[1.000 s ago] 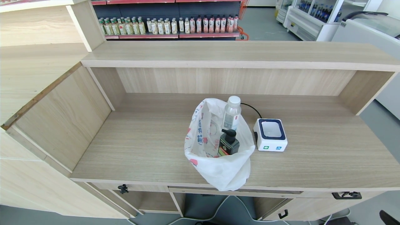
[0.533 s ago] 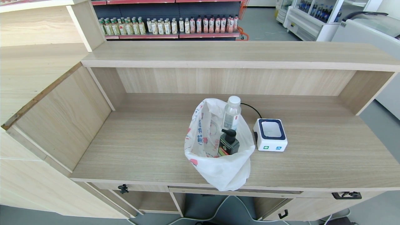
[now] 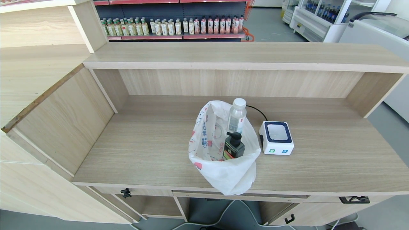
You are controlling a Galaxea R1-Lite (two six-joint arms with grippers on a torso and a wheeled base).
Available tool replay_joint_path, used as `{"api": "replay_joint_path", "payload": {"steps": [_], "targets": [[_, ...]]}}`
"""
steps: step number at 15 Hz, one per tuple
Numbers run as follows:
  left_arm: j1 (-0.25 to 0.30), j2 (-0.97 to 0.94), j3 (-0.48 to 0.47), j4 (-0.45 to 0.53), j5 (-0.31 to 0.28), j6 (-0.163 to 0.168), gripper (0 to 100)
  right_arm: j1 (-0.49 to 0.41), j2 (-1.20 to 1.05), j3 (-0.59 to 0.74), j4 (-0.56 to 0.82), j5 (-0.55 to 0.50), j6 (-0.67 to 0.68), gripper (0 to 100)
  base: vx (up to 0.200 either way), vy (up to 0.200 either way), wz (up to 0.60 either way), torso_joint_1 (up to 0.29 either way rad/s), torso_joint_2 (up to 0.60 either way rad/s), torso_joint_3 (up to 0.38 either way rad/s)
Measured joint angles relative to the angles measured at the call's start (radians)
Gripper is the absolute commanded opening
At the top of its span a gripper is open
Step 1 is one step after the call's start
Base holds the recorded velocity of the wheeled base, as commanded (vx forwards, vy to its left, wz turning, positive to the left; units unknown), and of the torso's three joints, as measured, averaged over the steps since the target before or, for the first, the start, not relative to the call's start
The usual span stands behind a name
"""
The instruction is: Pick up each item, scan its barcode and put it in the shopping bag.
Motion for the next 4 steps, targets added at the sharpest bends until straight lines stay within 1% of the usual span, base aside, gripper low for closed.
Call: {"api": "replay_joint_path", "payload": {"steps": [4], "targets": [[0.000,0.000,0.000,0.000,0.000,0.000,100,0.000,0.000,0.000,0.000,0.000,0.000,100,0.000,0.000,0.00,0.000,0.00,0.000]]}}
